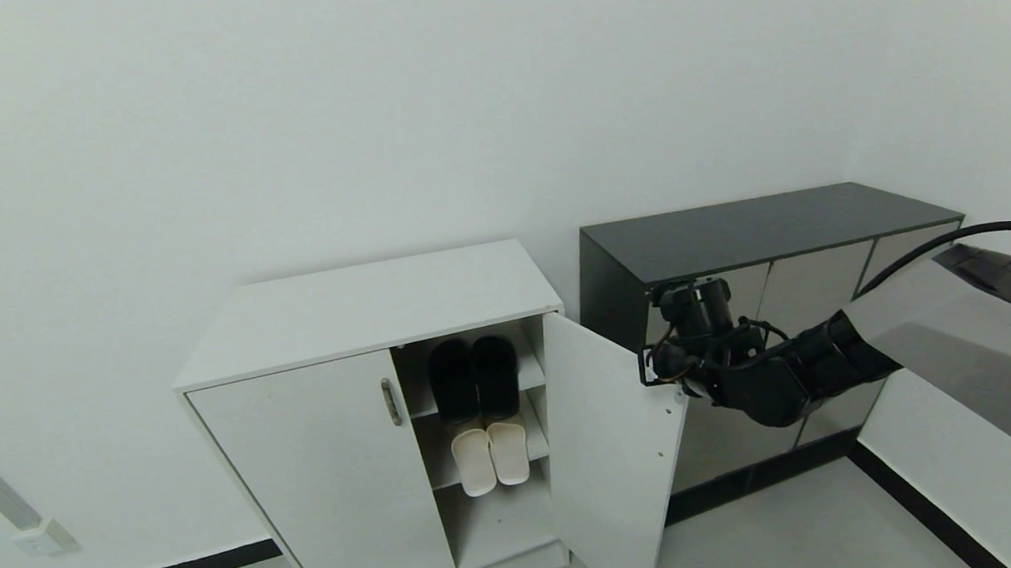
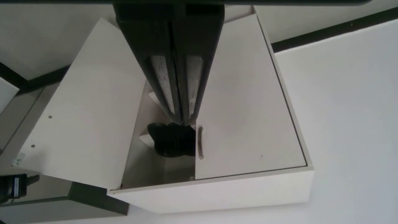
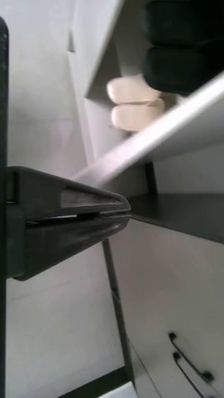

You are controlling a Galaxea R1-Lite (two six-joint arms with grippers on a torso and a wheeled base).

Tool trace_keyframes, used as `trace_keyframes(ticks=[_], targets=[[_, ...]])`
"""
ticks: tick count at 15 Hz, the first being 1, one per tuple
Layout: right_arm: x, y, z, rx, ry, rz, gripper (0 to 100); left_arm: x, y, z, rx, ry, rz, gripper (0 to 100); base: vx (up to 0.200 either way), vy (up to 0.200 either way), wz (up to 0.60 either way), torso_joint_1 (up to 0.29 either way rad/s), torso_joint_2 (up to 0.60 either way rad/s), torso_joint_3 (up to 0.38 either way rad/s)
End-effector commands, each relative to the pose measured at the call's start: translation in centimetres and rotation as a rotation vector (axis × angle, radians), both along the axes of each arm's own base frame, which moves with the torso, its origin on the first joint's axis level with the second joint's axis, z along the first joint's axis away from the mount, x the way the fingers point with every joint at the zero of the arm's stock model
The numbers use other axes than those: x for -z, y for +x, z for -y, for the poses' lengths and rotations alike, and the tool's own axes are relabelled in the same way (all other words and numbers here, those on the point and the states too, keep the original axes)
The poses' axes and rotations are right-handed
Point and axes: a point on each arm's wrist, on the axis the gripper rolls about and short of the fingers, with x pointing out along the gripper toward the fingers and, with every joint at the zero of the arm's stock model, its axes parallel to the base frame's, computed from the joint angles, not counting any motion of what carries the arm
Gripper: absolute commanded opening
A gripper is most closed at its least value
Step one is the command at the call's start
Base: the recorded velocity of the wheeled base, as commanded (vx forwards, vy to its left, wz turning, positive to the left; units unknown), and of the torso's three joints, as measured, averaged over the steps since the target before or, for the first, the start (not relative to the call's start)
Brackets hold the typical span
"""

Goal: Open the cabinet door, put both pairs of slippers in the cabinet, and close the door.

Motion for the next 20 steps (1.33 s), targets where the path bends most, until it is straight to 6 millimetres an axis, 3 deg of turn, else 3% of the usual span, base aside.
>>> trace_keyframes(ticks=[1, 9, 14, 20], targets=[[0.1, -0.8, -0.6, -0.021, -0.005, -0.007, 0, 0.0, 0.0, 0.0, 0.0, -0.001, 0.0, 0, 0.0, 0.0, 0.0, 0.0, 0.0, 0.0], [-1.6, -5.9, -4.8, -0.161, 0.024, -0.003, 0, 0.0, 0.0, 0.0, 0.0, 0.0, 0.0, 0, 0.0, 0.0, 0.0, 0.0, 0.0, 0.0], [-1.3, -8.0, -4.1, -0.294, 0.042, 0.042, 0, 0.0, 0.0, 0.0, 0.0, 0.0, 0.0, 0, 0.0, 0.0, 0.0, 0.0, 0.0, 0.0], [-1.4, -8.7, -3.9, -0.337, 0.012, 0.093, 0, 0.0, 0.0, 0.0, 0.0, 0.0, -0.001, 0, 0.0, 0.0, 0.0, 0.0, 0.0, 0.0]])
